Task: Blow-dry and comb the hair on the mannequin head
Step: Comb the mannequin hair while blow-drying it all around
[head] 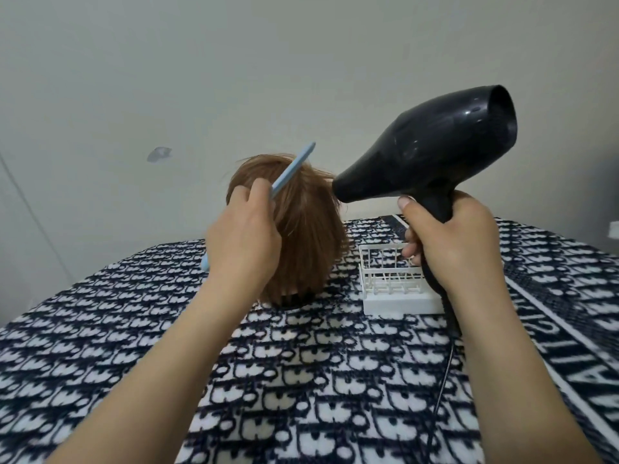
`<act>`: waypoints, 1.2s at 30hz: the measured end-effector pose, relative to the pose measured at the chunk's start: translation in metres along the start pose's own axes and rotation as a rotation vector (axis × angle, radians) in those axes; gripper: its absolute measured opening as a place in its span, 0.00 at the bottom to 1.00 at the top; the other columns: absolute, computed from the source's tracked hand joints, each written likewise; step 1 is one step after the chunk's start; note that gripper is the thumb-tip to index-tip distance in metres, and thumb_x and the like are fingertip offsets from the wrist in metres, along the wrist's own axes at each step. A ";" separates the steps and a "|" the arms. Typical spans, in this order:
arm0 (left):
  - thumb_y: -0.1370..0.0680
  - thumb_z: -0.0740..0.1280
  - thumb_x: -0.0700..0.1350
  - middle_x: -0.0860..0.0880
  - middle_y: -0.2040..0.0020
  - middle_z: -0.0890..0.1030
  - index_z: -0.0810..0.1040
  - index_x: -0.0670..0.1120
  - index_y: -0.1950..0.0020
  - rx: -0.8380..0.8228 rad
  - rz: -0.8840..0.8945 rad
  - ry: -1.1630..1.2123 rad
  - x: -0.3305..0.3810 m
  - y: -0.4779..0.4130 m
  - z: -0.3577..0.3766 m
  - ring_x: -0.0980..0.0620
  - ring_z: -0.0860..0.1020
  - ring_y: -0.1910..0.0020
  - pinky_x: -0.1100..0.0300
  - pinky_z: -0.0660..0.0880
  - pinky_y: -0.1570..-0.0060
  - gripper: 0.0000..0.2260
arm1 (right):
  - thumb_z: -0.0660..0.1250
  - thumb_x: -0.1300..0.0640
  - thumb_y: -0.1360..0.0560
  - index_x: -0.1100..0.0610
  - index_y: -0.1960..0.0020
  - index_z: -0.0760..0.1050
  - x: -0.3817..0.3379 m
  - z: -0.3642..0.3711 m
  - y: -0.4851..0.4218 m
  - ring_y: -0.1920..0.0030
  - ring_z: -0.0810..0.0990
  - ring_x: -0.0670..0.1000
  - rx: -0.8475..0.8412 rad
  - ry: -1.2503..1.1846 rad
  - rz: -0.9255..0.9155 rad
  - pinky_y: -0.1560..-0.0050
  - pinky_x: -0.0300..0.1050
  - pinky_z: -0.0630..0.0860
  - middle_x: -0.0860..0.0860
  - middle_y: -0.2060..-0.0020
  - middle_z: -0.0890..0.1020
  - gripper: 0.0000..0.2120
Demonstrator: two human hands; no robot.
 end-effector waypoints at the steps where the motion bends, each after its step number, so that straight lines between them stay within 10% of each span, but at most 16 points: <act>1: 0.18 0.55 0.45 0.47 0.55 0.70 0.68 0.46 0.45 -0.016 -0.006 -0.008 0.002 -0.009 0.005 0.43 0.68 0.65 0.51 0.63 0.69 0.05 | 0.70 0.47 0.23 0.55 0.56 0.77 0.000 0.000 0.000 0.76 0.82 0.46 0.000 -0.004 -0.001 0.69 0.53 0.83 0.52 0.70 0.82 0.11; 25: 0.26 0.63 0.34 0.48 0.60 0.63 0.66 0.48 0.37 -0.573 0.140 -0.225 0.029 0.062 0.115 0.50 0.64 0.73 0.57 0.56 0.78 0.20 | 0.69 0.48 0.23 0.55 0.58 0.76 0.004 0.009 0.000 0.76 0.82 0.44 -0.078 0.166 0.007 0.63 0.57 0.84 0.51 0.70 0.82 0.11; 36: 0.22 0.62 0.37 0.49 0.57 0.72 0.71 0.47 0.41 -0.797 0.244 -0.320 0.030 0.095 0.125 0.47 0.71 0.63 0.54 0.66 0.67 0.11 | 0.68 0.45 0.23 0.53 0.59 0.75 0.007 0.005 -0.004 0.66 0.84 0.55 -0.014 0.280 0.002 0.60 0.54 0.82 0.52 0.68 0.82 0.12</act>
Point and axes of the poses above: each hand's wrist, its own y-axis away from the middle knuckle, its own z-axis out of the palm, x = y × z, the point moved 7 cm from there along -y, towards the middle knuckle
